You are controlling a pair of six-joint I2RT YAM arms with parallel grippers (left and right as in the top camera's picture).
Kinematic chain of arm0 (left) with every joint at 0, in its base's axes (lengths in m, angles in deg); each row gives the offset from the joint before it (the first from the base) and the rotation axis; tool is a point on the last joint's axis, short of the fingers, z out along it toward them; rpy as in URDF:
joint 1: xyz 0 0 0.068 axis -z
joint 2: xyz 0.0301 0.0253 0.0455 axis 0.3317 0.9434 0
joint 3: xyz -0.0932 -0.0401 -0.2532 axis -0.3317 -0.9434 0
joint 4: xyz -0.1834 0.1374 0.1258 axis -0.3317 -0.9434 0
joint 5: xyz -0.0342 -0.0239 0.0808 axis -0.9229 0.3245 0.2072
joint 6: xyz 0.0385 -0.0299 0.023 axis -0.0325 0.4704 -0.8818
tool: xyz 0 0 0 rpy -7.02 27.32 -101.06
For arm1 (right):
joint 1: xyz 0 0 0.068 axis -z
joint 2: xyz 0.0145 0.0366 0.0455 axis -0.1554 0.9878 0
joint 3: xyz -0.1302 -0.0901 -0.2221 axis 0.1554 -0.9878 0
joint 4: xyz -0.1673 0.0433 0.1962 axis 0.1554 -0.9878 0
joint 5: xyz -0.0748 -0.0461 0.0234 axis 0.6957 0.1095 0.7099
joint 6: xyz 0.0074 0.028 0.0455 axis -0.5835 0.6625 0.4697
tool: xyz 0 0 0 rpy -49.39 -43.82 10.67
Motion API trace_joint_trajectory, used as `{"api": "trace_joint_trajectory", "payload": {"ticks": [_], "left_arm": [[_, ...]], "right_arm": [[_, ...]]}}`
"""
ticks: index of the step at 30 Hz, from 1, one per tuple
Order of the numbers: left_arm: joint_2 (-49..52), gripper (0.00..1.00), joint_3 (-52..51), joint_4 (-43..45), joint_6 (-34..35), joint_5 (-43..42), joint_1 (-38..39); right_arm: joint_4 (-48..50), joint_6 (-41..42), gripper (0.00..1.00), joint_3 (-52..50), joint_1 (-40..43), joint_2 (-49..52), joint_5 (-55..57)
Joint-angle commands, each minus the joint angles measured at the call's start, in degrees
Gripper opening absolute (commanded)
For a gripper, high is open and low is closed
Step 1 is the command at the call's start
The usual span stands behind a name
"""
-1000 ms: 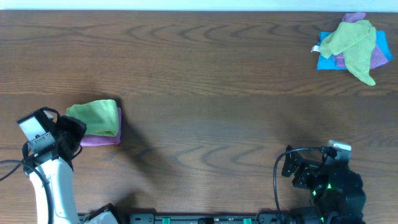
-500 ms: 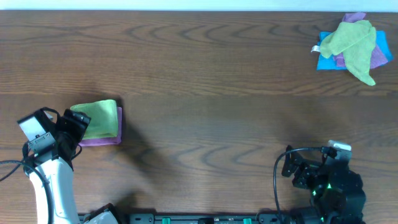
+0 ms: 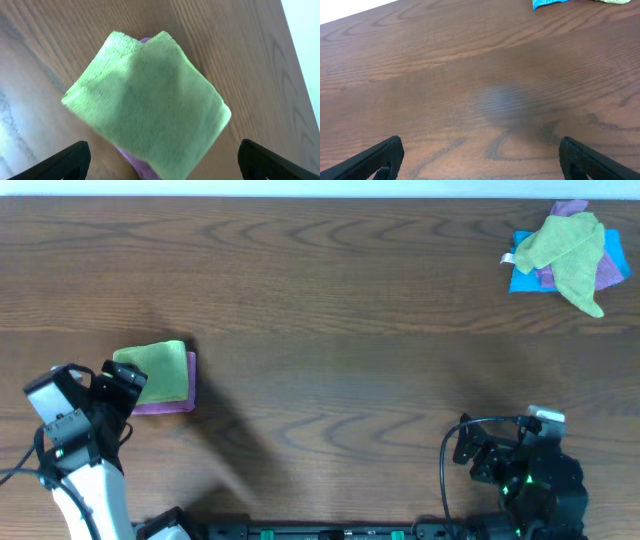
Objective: Fold the cloth
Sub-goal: 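Release the green cloth and press it flat onto the pink towel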
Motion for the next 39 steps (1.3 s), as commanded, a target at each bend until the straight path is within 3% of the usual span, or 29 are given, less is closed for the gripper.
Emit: {"api": "trace_joint_trajectory", "payload": {"ticks": [1,8,15,24,28,36,39], "left_arm": [[-2.9,0.95,0.5,-1.6,-0.2,-0.7,-0.3],[-7.4,0.95,0.5,-1.7,0.2,-8.8,-0.2],[-8.2,0.95,0.5,8.3,1.3,-15.6,6.5],[-8.2,0.95,0.5,16.2,1.1,1.9,23.8],[-8.1,0.96,0.5,16.2,1.0,8.0,25.2],[-8.5,0.95,0.4,19.5,-15.3,7.9,25.2],[-8.8,0.95,0.3,20.5,-18.2,7.8,25.2]], "right_arm": [[-0.1,0.8,0.99,-0.2,0.6,-0.2,0.3],[-0.1,0.8,0.99,-0.2,0.6,-0.2,0.3],[-0.1,0.8,0.99,-0.2,0.6,-0.2,0.3],[-0.1,0.8,0.99,-0.2,0.6,-0.2,0.3],[-0.1,0.8,0.99,-0.2,0.6,-0.2,0.3],[-0.1,0.8,0.99,-0.2,0.6,-0.2,0.3],[-0.1,0.8,0.99,-0.2,0.6,-0.2,0.3]]}}
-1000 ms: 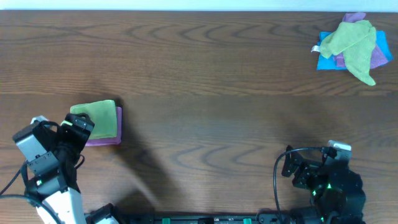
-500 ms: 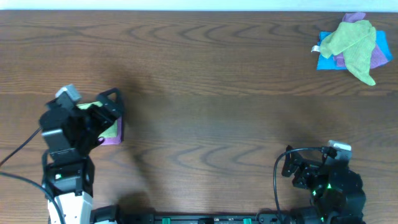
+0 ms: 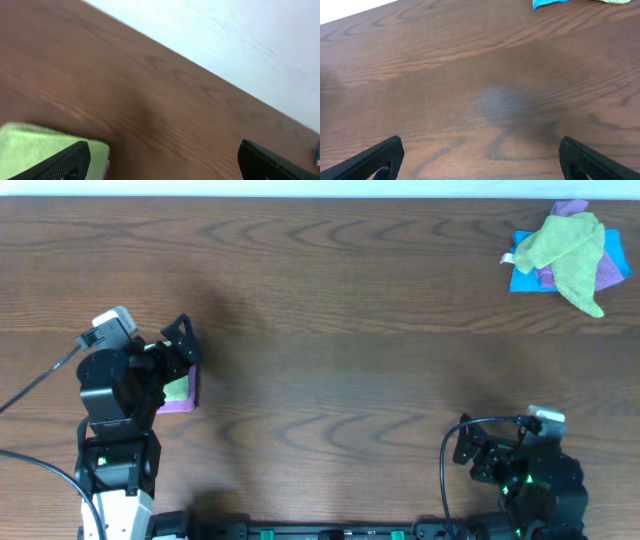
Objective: Fold the cloth
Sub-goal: 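Release the green cloth and press it flat onto the pink towel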
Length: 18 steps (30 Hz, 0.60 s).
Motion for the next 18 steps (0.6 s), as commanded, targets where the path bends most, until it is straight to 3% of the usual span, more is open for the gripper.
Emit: {"api": "trace_joint_trajectory", "payload": {"ticks": [1,6,18], "left_arm": [[-1.4,0.95,0.3,0.4,-7.9,1.0,0.3],[-7.4,0.95,-1.6,0.0,-13.5,1.2,0.3],[-25.9,0.95,-4.1,-17.6,-32.0,1.3,0.3]], "right_arm": [[-0.1,0.8,0.99,-0.2,0.6,-0.2,0.3],[-0.1,0.8,0.99,-0.2,0.6,-0.2,0.3],[-0.1,0.8,0.99,-0.2,0.6,-0.2,0.3]]}}
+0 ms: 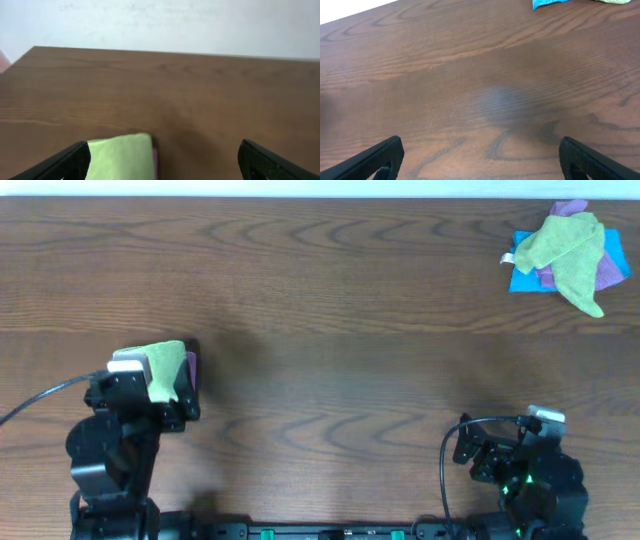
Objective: Fold the cloth
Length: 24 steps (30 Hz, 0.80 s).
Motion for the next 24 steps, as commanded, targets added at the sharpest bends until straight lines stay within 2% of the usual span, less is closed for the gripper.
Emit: {"api": "trace_joint_trajectory", "payload": {"ticks": [1,8,13,24], "left_arm": [[-4.7,0.95,-3.0,-1.0,-6.3,0.3,0.3],[-16.2,0.95,-11.9,-1.2,-6.6,0.3,0.3],[-21.8,0.95,-15.5,-5.2,-6.5,0.2,0.7],[-24.9,0.95,-20.3,-11.6,-5.9,0.3,4.0]], "right_arm": [[-0.1,0.8,0.99,-0.2,0.6,-0.2,0.3],[-0.1,0.8,0.99,-0.2,0.6,-0.2,0.3],[-0.1,0.8,0.99,-0.2,0.6,-0.2,0.3],[-0.1,0.8,0.99,-0.2,0.6,-0.2,0.3]]}}
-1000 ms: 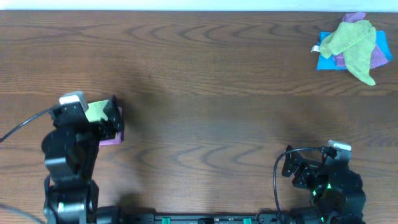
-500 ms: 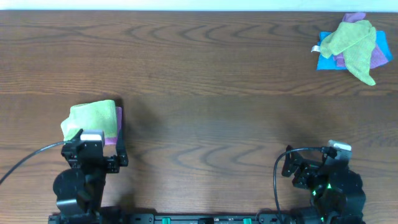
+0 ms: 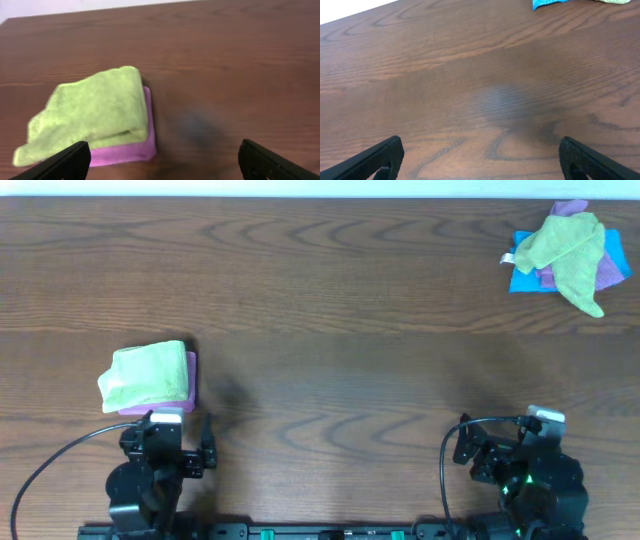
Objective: Fold the cloth
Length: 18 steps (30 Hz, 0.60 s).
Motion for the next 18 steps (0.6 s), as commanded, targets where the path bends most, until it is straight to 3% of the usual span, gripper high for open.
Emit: {"api": "trace_joint_trajectory", "payload": {"ticks": [1,6,18], "left_arm": [[-0.6,0.95,-3.0,-0.2,0.0,0.0,1.5],[-0.6,0.95,-6.8,0.1,3.3,-0.3,2.1],[-0.6,0.95,-7.3,-2.5,3.3,1.2,2.2]], "right_arm": [[-0.1,0.8,0.99,-0.2,0.6,-0.1,0.3],[-0.1,0.8,0.99,-0.2,0.6,-0.1,0.3],[-0.1,0.8,0.99,-0.2,0.6,-0.1,0.3]]}}
